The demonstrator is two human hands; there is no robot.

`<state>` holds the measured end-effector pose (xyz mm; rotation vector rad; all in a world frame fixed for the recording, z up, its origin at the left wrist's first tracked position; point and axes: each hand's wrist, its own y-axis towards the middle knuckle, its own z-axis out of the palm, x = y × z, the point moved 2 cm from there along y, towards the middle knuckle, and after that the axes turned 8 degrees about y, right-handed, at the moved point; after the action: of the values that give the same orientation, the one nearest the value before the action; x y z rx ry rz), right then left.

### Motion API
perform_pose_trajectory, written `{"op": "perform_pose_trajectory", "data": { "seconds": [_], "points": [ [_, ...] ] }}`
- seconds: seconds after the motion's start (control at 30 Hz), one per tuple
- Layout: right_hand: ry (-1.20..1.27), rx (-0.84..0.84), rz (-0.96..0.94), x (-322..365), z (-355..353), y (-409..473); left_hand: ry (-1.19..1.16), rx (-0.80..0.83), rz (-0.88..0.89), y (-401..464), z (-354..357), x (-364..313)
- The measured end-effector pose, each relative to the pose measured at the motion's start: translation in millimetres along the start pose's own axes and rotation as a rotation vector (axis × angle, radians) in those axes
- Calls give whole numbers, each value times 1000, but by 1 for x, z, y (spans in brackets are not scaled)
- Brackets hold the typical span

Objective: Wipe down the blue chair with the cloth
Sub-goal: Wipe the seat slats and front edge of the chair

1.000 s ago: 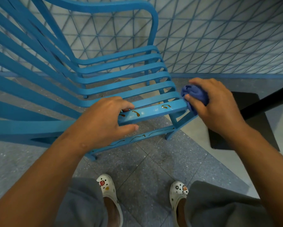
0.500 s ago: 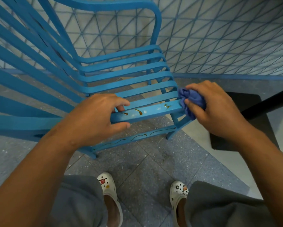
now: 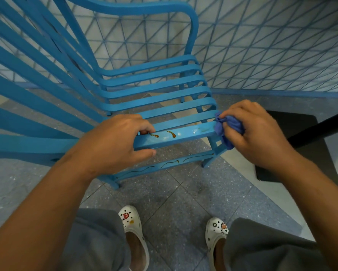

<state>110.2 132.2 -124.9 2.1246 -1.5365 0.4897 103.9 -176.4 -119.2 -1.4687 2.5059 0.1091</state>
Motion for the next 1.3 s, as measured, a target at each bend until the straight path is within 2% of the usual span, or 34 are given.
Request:
{"op": "perform_pose_trajectory", "data": {
  "seconds": [0.17, 0.23, 0.43, 0.6, 0.73, 0.97, 1.17, 1.3],
  "points": [
    [26, 40, -163, 27, 24, -4, -25, -3, 2, 3, 1, -1],
    [23, 49, -152, 18, 18, -2, -26, -5, 8, 3, 0, -1],
    [-55, -22, 37, -12, 0, 6, -24, 10, 32, 3, -1, -2],
    [-115, 56, -85, 37, 32, -2, -21, 49, 59, 5, 0, 0],
    [-115, 148, -237, 43, 32, -7, -26, 58, 77, 4, -1, 1],
    [-74, 73, -82, 6, -4, 0, -30, 51, 81, 4, -1, 1],
    [-67, 159, -240, 50, 35, -1, -41, 54, 76, 5, -2, 1],
    [-33, 173, -231, 34, 19, 2, -46, 52, 60, 3, -3, 1]
  ]
}}
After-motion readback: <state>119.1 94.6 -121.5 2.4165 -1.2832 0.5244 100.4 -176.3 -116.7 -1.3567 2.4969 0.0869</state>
